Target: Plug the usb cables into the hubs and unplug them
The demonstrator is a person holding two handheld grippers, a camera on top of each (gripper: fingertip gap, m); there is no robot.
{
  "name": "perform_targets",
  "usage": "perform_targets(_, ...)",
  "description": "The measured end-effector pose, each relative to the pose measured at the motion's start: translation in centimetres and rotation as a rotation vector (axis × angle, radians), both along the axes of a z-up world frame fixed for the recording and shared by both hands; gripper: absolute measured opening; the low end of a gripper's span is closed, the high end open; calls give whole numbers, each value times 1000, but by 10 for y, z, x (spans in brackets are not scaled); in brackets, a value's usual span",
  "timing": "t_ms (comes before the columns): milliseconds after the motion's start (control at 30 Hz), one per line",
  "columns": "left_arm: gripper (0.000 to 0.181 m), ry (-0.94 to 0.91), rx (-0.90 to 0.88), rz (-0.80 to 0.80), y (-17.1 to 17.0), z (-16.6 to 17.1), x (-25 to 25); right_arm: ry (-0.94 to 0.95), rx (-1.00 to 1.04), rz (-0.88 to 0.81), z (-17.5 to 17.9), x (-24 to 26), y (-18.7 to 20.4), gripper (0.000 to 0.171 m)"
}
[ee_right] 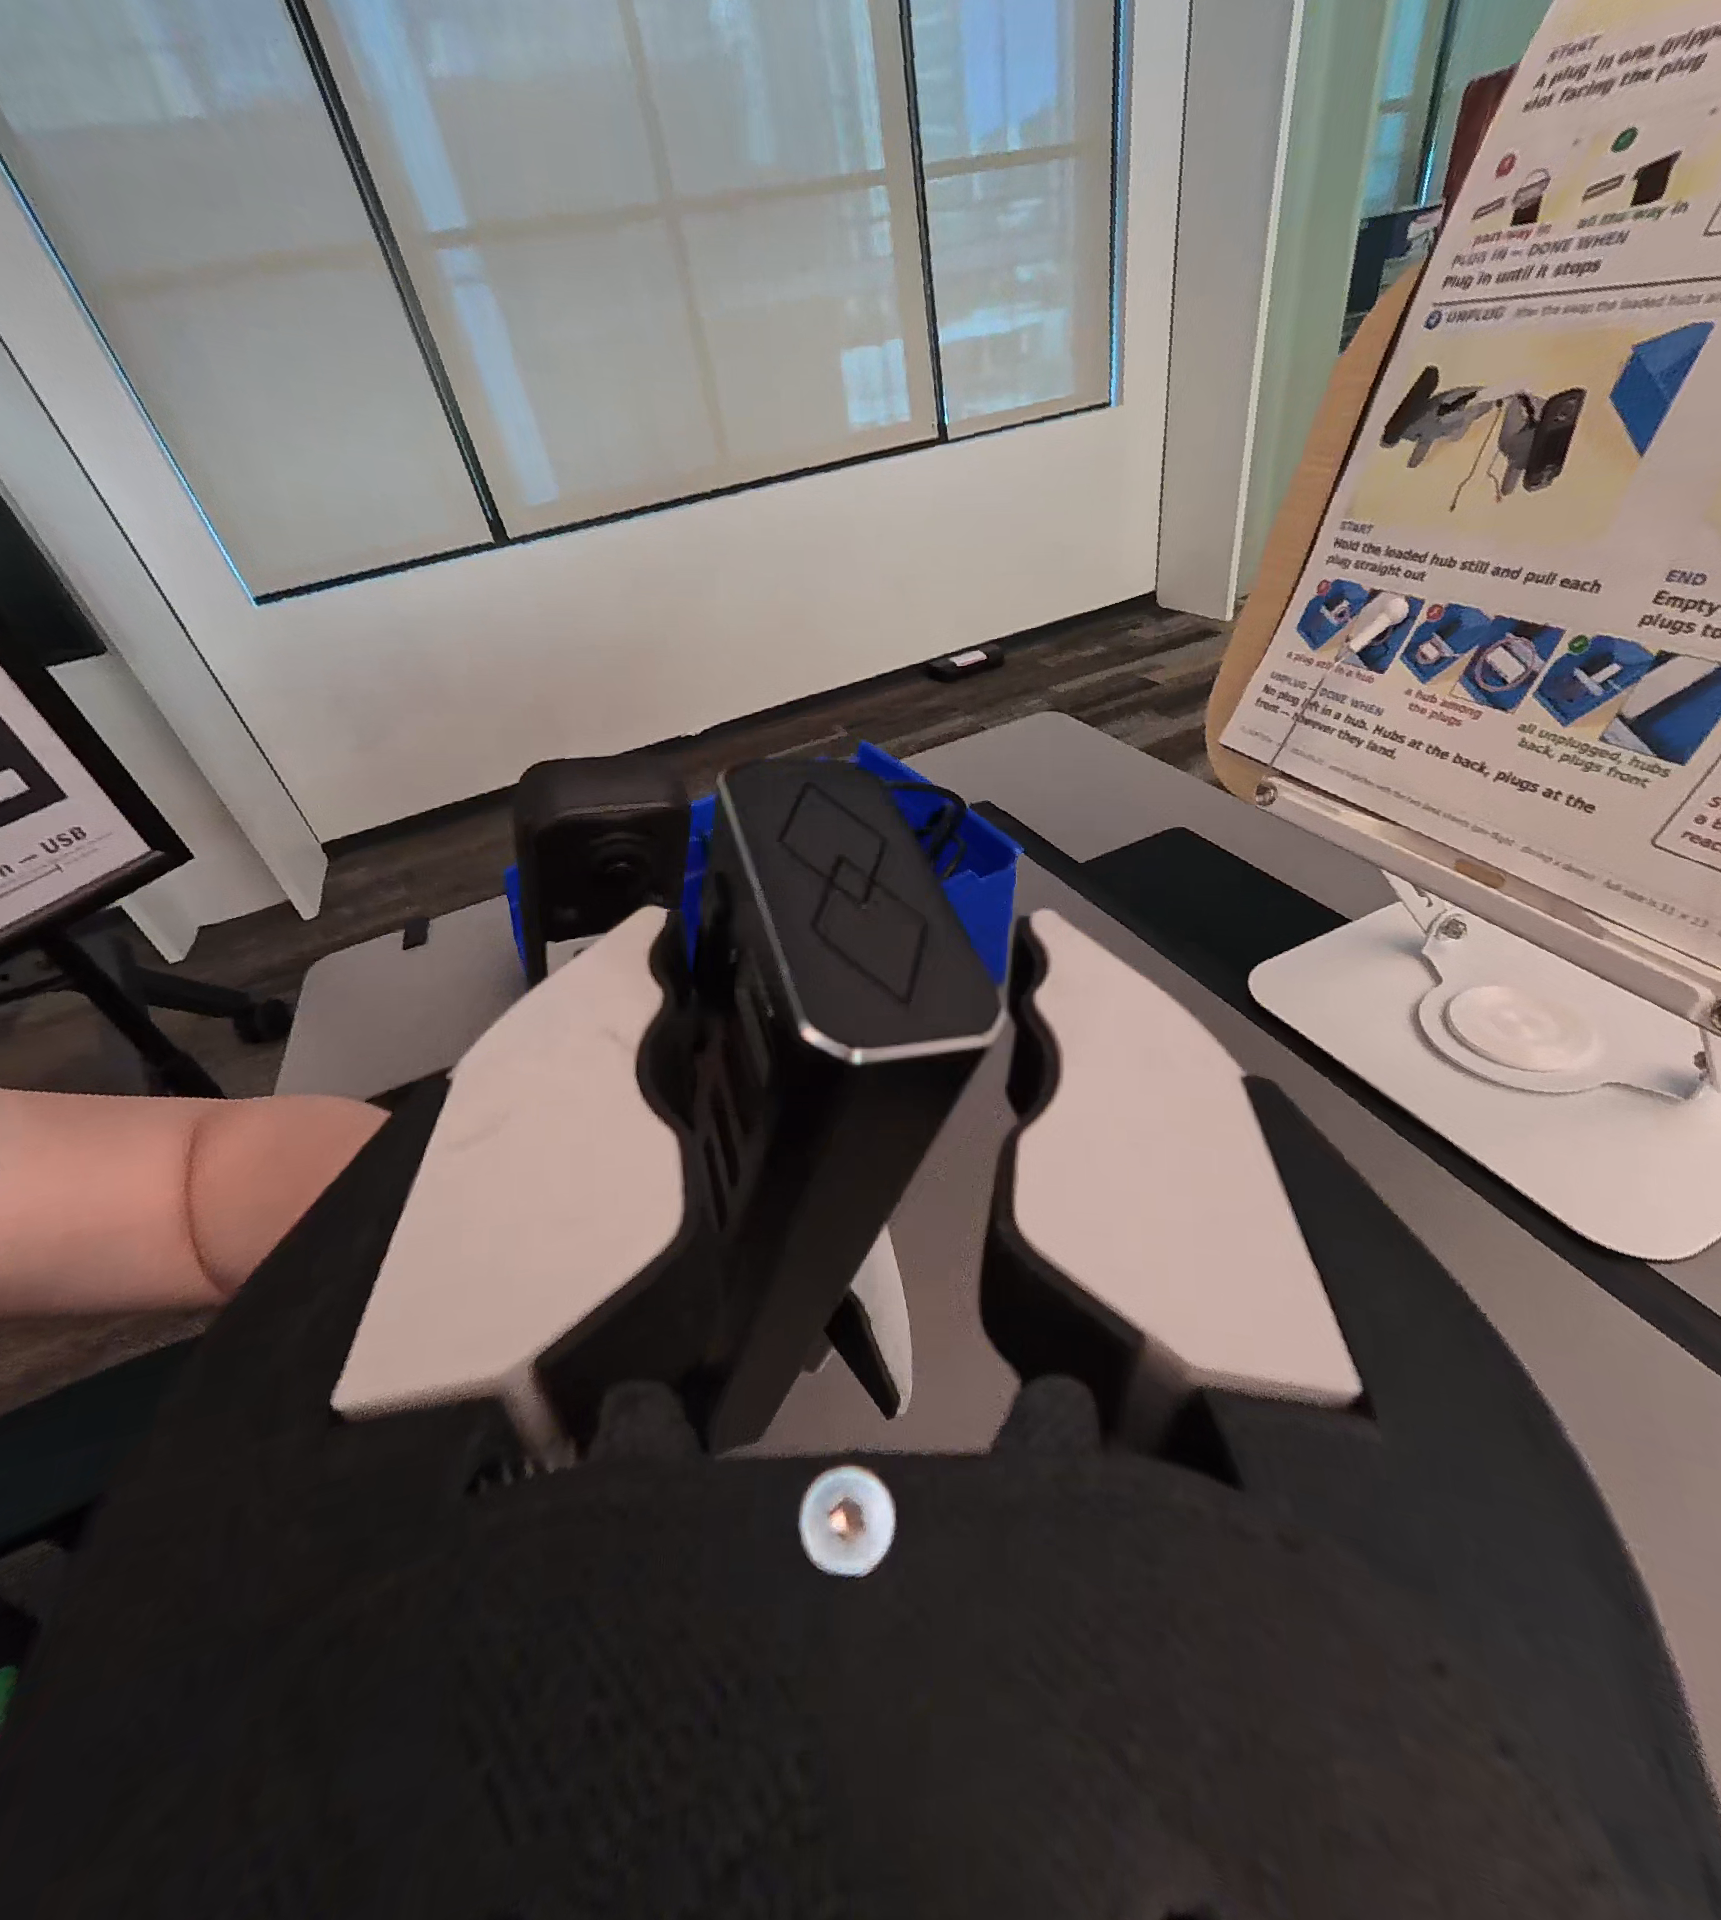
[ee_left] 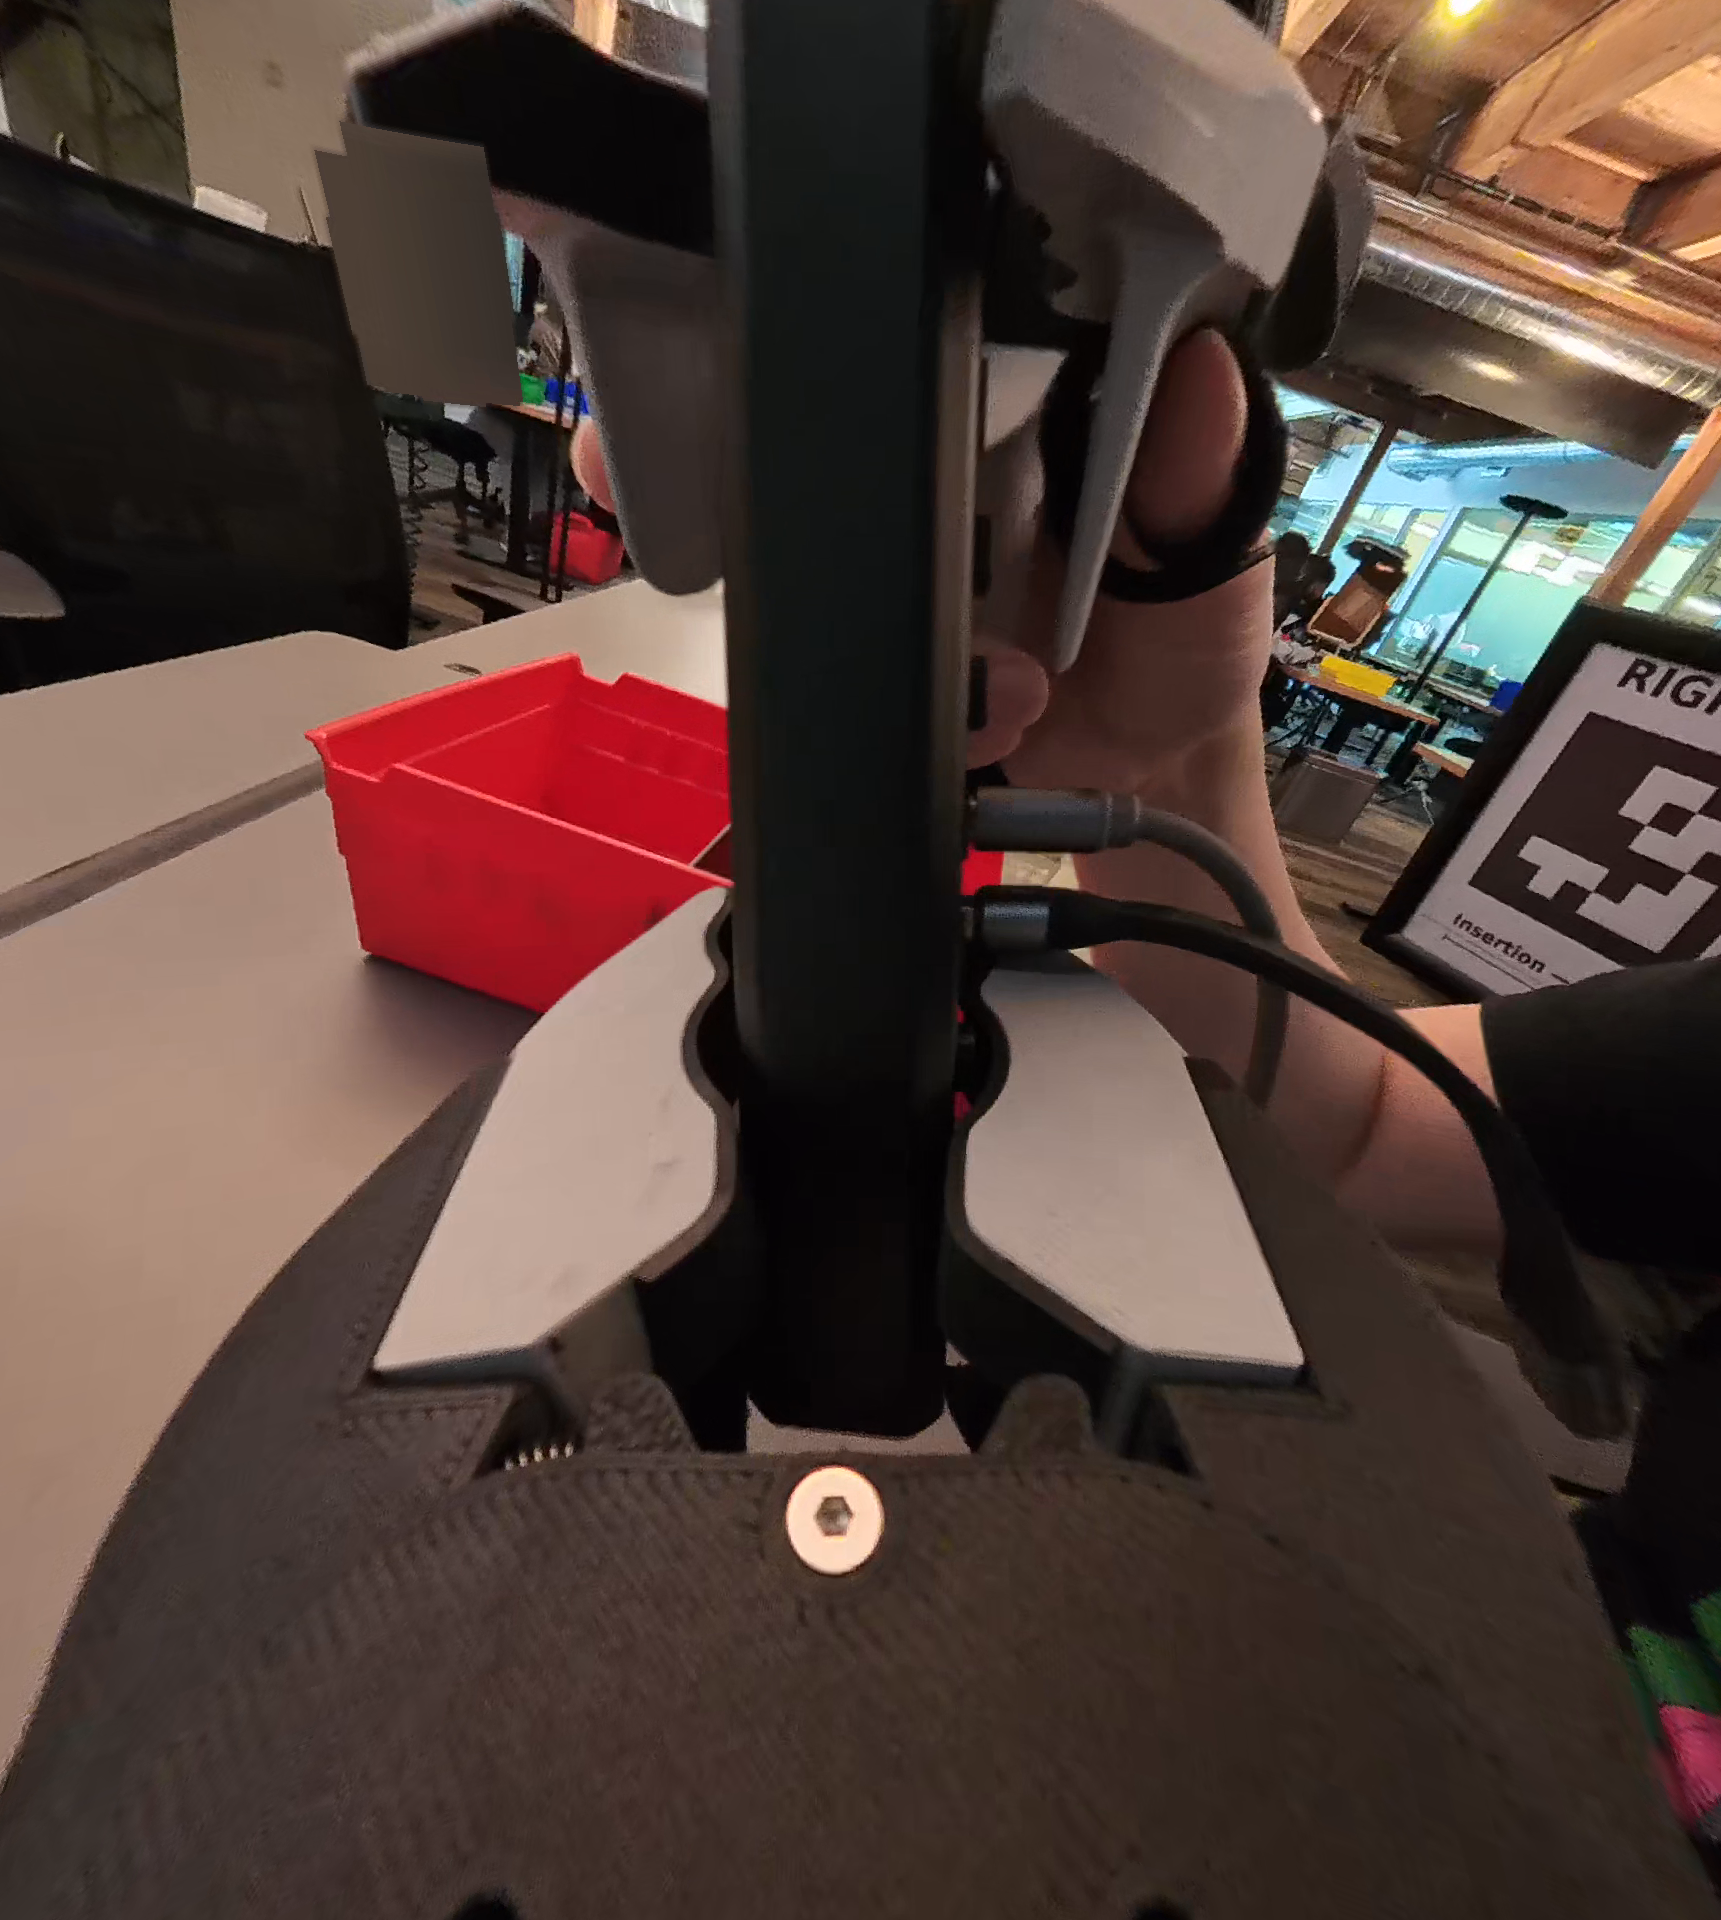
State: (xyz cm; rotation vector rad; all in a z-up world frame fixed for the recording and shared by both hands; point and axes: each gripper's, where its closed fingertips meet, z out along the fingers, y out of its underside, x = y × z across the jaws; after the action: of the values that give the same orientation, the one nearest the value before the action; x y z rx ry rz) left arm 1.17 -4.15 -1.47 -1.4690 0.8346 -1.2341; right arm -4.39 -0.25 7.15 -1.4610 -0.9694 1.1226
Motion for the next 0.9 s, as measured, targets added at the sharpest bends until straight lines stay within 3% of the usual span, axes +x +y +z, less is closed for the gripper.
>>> perform_targets(267,38,-49,85,56,0,16,-8,112,-24,29,17,2,-7,64)
perform_targets(433,38,-30,242,347,30,33,-50,66,48,-116,21,13,0,57)
perform_targets(533,39,51,379,580,45,46,-83,-48,59,-144,7,-4,-12,50)
perform_targets(633,40,132,482,731,50,54,-102,-33,58,-157,-2,-30,-24,40)
perform_targets(767,41,154,516,803,51,59,-109,-61,-17,-162,-23,-50,-20,38)
perform_targets(833,38,175,529,821,52,59,-110,37,-49,-115,-17,-54,-25,23)
perform_targets(900,38,174,519,840,54,59,-113,81,-71,-111,-16,-56,-25,18)
